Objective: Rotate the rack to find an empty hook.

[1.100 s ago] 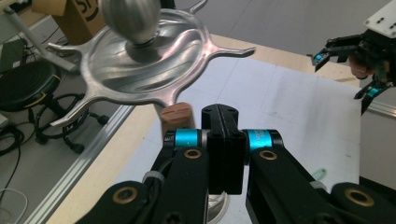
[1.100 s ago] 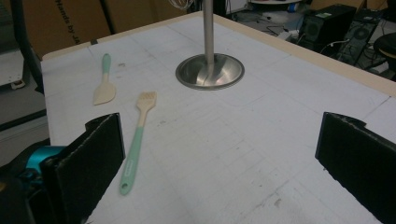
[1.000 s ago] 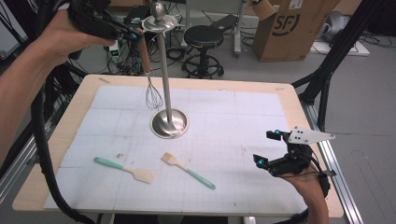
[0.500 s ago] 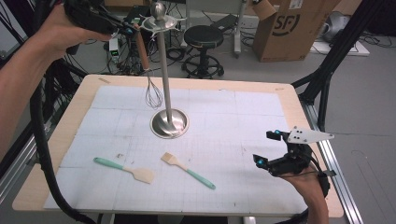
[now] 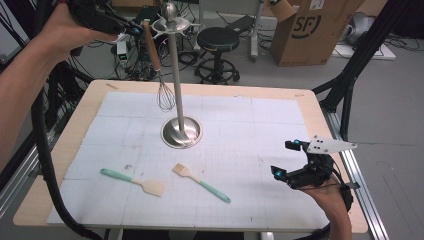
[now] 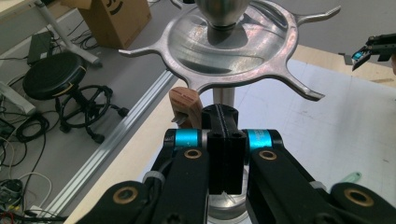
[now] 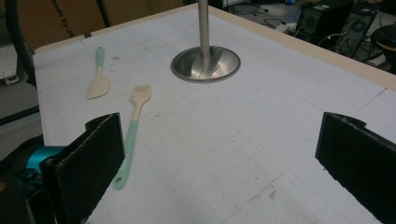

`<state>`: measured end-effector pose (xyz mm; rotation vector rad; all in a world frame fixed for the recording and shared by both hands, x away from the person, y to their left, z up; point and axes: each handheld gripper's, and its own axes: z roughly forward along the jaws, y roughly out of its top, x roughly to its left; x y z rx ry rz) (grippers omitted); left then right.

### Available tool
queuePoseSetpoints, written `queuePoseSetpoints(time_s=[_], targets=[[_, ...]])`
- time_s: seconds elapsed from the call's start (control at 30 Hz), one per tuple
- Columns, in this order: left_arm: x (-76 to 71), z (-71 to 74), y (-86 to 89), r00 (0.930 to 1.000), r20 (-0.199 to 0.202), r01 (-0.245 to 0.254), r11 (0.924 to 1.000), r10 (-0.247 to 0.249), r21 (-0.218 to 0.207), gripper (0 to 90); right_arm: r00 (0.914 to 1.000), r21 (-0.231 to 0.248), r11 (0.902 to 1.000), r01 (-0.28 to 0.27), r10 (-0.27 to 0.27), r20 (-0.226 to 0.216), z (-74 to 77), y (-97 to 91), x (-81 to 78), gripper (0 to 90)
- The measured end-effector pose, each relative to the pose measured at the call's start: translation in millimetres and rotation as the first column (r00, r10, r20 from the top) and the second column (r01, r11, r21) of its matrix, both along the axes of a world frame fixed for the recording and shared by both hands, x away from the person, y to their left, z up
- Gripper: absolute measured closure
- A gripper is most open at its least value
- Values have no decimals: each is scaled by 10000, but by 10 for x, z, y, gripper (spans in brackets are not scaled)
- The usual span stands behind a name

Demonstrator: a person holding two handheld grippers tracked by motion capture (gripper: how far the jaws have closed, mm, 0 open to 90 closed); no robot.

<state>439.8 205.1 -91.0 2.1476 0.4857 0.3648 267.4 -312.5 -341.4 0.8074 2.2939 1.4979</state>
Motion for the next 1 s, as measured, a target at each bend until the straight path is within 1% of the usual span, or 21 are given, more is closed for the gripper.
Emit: queuePoseSetpoints(time_s=[0.1,0.13,0.17,0.2,0.23,0.3,0.33,0.37,0.4,0.47,0.57,0.6,0.67,0.73,0.9,1.0], targets=[[-59,20,-11,10000,4,62,9999,-62,88,900,10000,-2,10000,12,-12,-3,3,4,0,0],[-104,34,-15,10000,37,70,9999,-70,156,900,10000,-11,10000,-43,43,32,4,9,0,0],[-104,34,-15,10000,37,70,9999,-70,156,900,10000,-11,10000,-43,43,32,4,9,0,0],[-154,58,-10,9999,66,141,9996,-143,254,900,10000,-3,10000,-43,43,77,5,10,1,0],[-154,58,-10,9999,66,141,9996,-143,254,900,10000,22,10000,-48,48,50,6,11,-2,0],[-214,84,-7,9998,127,167,9996,-169,208,900,10000,26,10000,-40,40,69,9,7,-4,0],[-277,108,-14,9996,198,186,9996,-191,216,900,10000,69,10000,-22,21,91,14,1,-7,0],[-277,108,-14,9996,198,186,9996,-191,216,900,10000,69,10000,-22,21,91,14,1,-7,0],[-311,120,-21,9995,227,225,9995,-230,237,900,10000,109,9999,-31,30,85,15,-1,-10,0],[-388,145,-50,9992,334,220,9994,-229,274,900,10000,114,9999,-30,29,83,15,-1,-11,0],[-471,168,-97,9989,350,297,9989,-309,356,900,9999,108,9999,-92,91,137,26,10,-15,0],[-505,173,-120,9989,310,348,9989,-358,317,900,9999,193,9997,-116,114,115,32,25,-22,0],[-548,188,-151,9984,378,394,9985,-409,387,900,9998,146,9998,-133,131,160,34,25,-21,0],[-600,200,-188,9984,360,414,9985,-427,370,900,9997,175,9997,-168,165,173,37,36,-26,0],[-677,220,-257,9973,424,573,9970,-595,513,900,9996,148,9997,-203,200,177,38,43,-27,0],[-700,226,-293,9971,491,555,9972,-580,503,900,9994,126,9996,-267,264,212,49,55,-29,0]])
